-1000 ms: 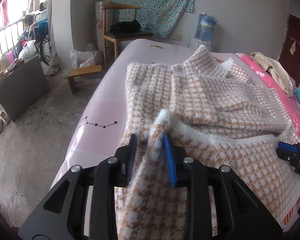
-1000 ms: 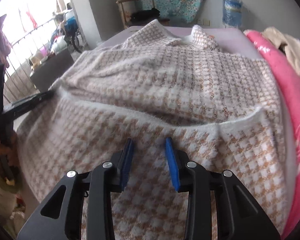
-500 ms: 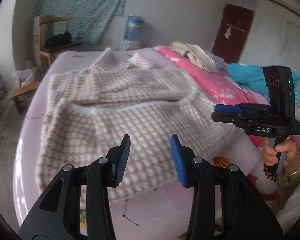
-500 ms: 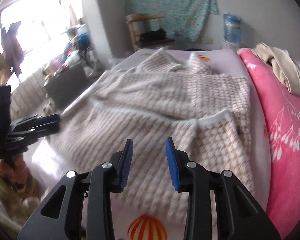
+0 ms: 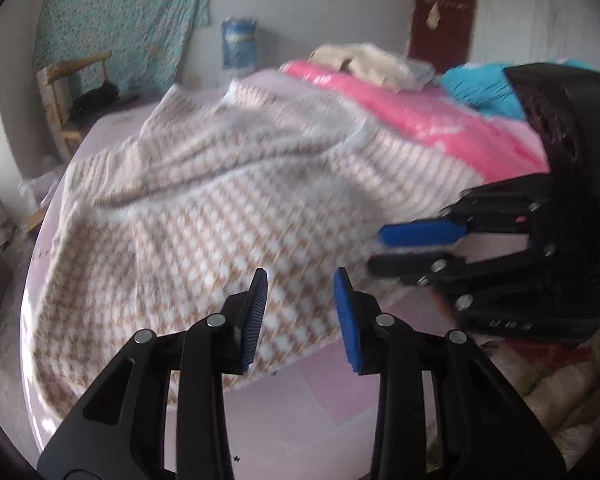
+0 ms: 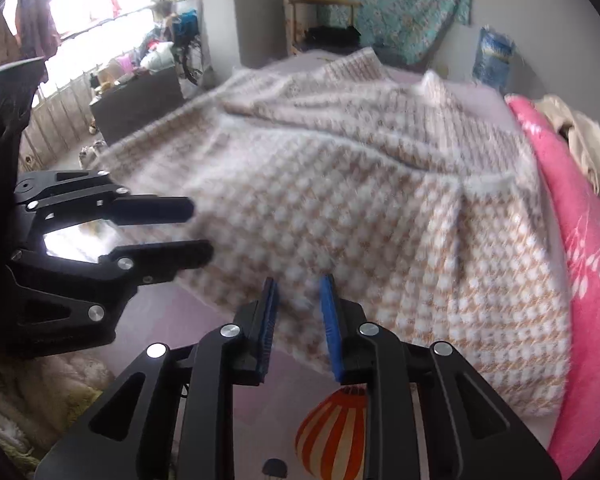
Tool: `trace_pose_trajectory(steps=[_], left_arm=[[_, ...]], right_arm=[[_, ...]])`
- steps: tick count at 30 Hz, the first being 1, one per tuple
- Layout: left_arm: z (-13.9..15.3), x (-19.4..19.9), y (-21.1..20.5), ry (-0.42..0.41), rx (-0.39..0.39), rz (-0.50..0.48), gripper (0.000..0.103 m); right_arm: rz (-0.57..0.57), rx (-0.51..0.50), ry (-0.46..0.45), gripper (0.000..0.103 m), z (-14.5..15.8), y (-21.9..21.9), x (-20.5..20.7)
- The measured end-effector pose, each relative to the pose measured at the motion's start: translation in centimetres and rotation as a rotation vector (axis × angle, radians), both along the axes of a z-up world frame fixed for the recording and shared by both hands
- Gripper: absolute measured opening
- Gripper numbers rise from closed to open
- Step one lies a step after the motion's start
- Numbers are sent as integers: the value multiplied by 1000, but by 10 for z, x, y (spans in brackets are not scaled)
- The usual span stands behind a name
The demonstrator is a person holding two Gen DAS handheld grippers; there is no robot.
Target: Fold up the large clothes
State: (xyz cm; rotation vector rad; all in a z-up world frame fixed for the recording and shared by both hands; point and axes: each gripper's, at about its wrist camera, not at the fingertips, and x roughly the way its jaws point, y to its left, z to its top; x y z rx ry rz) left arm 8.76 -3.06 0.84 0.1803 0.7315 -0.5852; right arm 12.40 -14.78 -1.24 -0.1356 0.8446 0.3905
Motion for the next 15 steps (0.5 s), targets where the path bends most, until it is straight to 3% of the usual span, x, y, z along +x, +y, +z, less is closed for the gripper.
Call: trace_pose_trajectory(steps=[2, 5, 9, 12, 15], left_arm=[[-4, 6, -2, -2, 13, 13, 33], [-28, 22, 1, 74, 17, 53, 33], [-18, 13, 14, 56, -13, 71, 33], [-25, 14, 25, 57, 17, 118, 33], [-36, 24, 38, 120, -76, 137, 33]], right_arm=[[19, 4, -12, 22, -2, 7, 1], [9, 1, 41, 22, -27, 10, 13], [-1, 2, 30, 22, -11, 6, 6], [-22, -20, 24, 22, -11, 1, 2], [-37, 10, 38, 22, -28, -4, 5]])
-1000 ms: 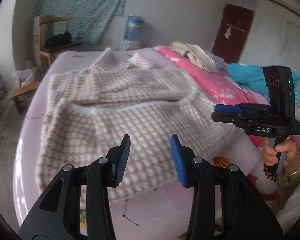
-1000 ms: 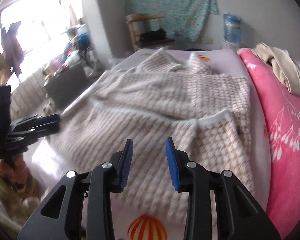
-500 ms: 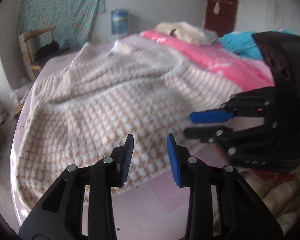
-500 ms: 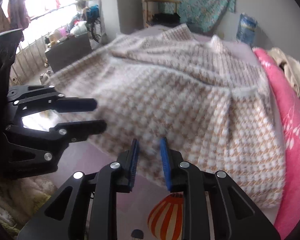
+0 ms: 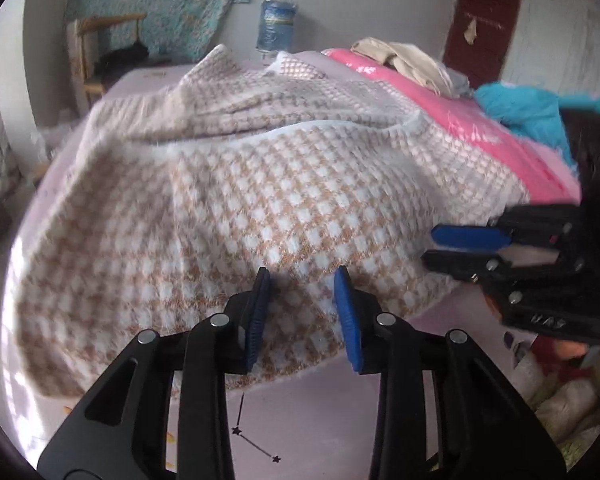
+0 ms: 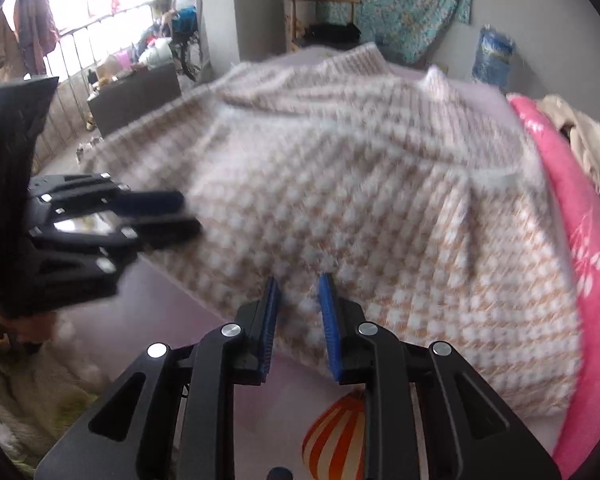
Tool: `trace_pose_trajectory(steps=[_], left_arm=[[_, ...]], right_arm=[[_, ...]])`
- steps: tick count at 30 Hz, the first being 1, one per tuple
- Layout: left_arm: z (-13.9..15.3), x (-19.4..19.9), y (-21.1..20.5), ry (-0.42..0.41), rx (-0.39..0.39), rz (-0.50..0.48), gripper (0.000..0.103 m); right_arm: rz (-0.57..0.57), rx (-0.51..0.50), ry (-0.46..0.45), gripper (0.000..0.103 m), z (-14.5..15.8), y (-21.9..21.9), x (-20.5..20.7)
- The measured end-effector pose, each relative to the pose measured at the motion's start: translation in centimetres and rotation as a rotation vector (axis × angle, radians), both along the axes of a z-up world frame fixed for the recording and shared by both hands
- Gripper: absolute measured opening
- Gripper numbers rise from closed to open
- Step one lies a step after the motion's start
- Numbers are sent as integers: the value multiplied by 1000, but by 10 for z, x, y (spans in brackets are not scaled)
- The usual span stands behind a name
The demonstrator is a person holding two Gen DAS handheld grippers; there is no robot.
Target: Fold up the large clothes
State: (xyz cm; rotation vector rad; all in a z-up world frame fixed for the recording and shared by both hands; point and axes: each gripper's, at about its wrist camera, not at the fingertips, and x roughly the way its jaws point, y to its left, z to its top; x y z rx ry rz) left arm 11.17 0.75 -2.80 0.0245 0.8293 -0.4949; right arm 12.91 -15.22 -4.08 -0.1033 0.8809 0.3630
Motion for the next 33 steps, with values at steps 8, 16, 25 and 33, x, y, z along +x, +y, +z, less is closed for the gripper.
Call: trace_pose_trajectory(steps=[8, 16, 25, 33], left_arm=[[-3, -2, 24, 2, 13, 60, 32], [-3, -18, 72, 37, 10, 151, 31], [2, -30, 127, 56, -55, 257, 25], [2, -34, 147, 87, -142, 258, 19]], right_arm=[[-64, 51, 33, 22, -3, -21, -3], [-141, 13, 69, 22, -2, -44, -12], [-251, 3, 60, 22, 4, -87, -21], [-376, 60, 46, 26, 10, -126, -18]])
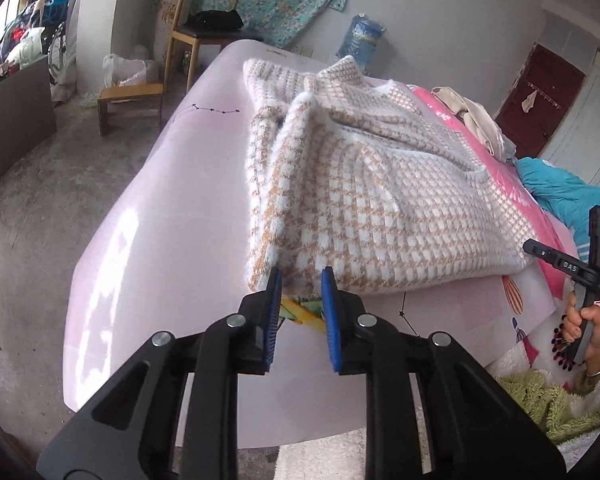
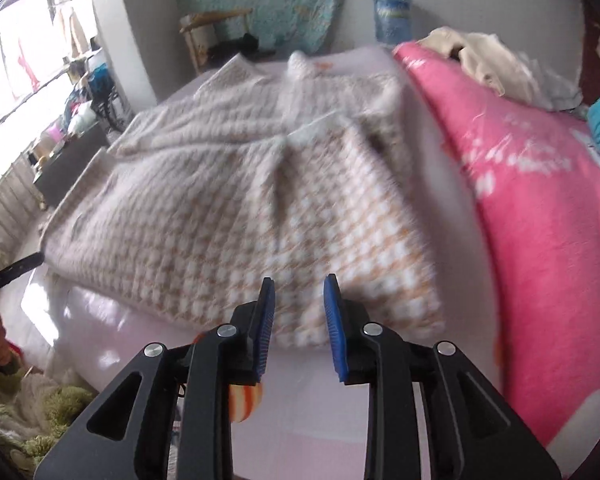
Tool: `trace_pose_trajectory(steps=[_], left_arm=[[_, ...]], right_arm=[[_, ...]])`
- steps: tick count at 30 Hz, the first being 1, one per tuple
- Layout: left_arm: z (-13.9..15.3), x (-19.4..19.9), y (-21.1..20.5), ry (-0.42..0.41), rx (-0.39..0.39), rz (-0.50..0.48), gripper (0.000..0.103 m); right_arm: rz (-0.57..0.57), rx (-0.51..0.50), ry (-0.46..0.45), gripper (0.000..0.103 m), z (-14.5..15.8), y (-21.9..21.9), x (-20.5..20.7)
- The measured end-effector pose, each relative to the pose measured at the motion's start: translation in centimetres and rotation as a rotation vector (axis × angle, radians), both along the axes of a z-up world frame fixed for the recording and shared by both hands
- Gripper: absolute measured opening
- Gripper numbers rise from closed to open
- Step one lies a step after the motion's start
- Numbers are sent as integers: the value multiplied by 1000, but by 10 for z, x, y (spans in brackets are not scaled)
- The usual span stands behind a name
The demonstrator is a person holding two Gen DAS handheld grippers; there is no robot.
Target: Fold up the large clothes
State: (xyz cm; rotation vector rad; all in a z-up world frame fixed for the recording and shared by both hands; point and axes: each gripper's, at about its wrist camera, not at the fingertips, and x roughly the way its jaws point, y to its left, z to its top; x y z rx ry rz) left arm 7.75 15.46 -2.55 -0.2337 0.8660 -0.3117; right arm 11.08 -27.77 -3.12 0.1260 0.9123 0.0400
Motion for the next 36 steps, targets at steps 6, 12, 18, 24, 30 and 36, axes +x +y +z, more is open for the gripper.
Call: trace_pose_trajectory(steps=[6, 12, 18, 24, 30, 36], left_arm=[[29, -5, 0, -30, -6, 7, 34], [56, 19, -43, -82, 56, -85, 49], [44, 68, -124, -60, 161, -228, 49], [7, 97, -150, 18, 232, -211, 54], [27, 106, -113, 23, 203, -117, 64], [10, 130, -75, 130, 136, -6, 65]], right_arm=[[-42, 10, 31, 32, 6, -7, 5], [-9, 66, -17, 45, 28, 8, 29], [135, 97, 2, 45, 24, 64, 76], [179, 111, 48, 54, -6, 85, 103], [82, 107, 38, 55, 15, 51, 99], [-1, 98, 96, 56, -8, 20, 107]])
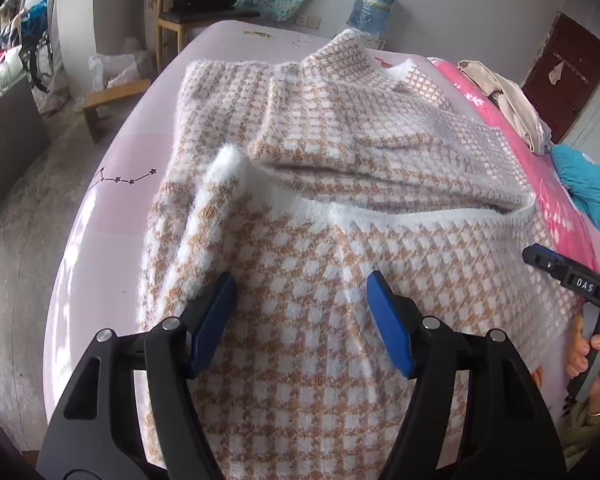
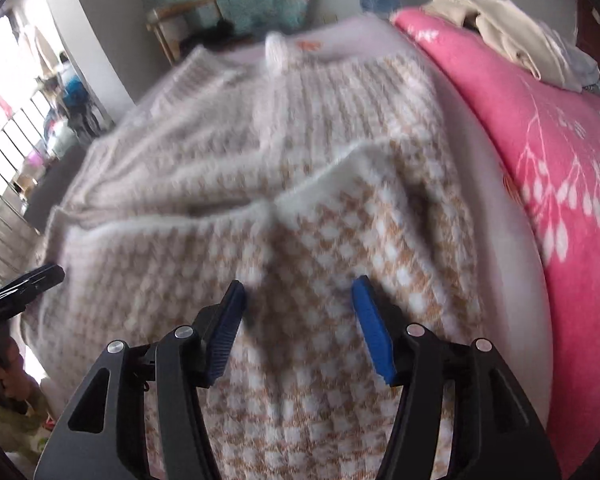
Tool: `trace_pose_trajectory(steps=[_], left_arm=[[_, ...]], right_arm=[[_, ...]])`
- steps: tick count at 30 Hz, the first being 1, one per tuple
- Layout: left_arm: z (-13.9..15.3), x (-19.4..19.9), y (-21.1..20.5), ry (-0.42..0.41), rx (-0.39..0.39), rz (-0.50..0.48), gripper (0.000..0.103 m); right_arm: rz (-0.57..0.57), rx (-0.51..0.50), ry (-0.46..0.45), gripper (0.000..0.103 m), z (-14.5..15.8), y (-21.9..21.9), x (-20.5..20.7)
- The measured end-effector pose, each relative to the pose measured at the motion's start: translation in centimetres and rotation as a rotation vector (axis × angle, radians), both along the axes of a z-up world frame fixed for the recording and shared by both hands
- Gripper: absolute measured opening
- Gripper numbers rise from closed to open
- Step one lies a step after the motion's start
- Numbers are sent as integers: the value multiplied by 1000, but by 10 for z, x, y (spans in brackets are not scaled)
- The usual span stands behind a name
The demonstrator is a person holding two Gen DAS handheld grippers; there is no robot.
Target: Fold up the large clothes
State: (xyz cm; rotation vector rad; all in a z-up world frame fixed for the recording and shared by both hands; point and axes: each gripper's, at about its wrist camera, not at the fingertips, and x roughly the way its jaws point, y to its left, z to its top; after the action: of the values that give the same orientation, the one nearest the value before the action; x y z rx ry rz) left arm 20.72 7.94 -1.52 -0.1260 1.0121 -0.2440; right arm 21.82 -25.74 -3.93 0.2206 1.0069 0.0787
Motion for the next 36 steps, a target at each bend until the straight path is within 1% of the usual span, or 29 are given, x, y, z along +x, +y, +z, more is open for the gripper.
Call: trace_pose_trajectory(steps=[1, 3, 4, 5, 6, 7, 8, 9, 11, 13, 15, 17, 18, 20, 21, 26, 29, 31, 34, 36], left_arm=[[4, 0, 0, 6, 1, 2, 65], [15, -5, 3, -30, -15, 7, 66], [19, -7, 4, -46, -12, 7, 74], [18, -9, 4, -49, 12, 9, 78], [13, -7, 3, -34, 33, 10, 79], [3, -4, 4, 6, 57, 16, 79], [-2, 0, 3, 35, 65, 20, 79], [1, -2, 2, 15, 72, 20, 79], [9, -2, -3, 7, 78, 16, 79], [20, -3, -8, -19, 91, 10, 79], [27, -3, -12, -36, 103, -3, 84], [31, -2, -18, -35, 104, -19, 84], [32, -2, -22, -27, 99, -29, 84], [28, -1, -31, -3, 110, -42, 85], [25, 1, -35, 8, 118, -47, 85], [5, 6, -52, 76, 158, -47, 85], [0, 5, -56, 79, 184, -43, 87], [-2, 6, -56, 79, 195, -40, 91], [-5, 9, -55, 95, 190, -28, 94], [-6, 10, -54, 100, 185, -18, 95]], right_arm=[[-4, -1, 4, 56, 4, -1, -1], [-14, 26, -19, 56, 17, -5, -8], [-20, 33, -26, 58, 21, -8, -13], [-34, 27, -28, 63, 21, -11, -17], [-40, 17, -17, 68, 17, -14, -20], [-44, 13, 6, 68, 10, -17, -19], [-50, 22, 36, 69, 2, -20, -18], [-53, 22, 23, 69, 1, -21, -18], [-33, 20, 13, 69, 10, -14, -16], [-3, 18, -32, 70, 24, -6, -17], [33, 18, -59, 76, 34, 3, -15], [61, 16, -69, 77, 40, 12, -13], [71, 20, -72, 79, 41, 15, -13], [88, 30, -72, 83, 42, 22, -12], [100, 30, -69, 83, 41, 25, -9], [135, -27, -56, 84, 37, 44, -8], [149, -42, -47, 84, 33, 49, -8], [148, -49, -36, 84, 30, 49, -6], [148, -44, -25, 84, 27, 48, -5], [148, -44, -19, 84, 25, 48, -4]])
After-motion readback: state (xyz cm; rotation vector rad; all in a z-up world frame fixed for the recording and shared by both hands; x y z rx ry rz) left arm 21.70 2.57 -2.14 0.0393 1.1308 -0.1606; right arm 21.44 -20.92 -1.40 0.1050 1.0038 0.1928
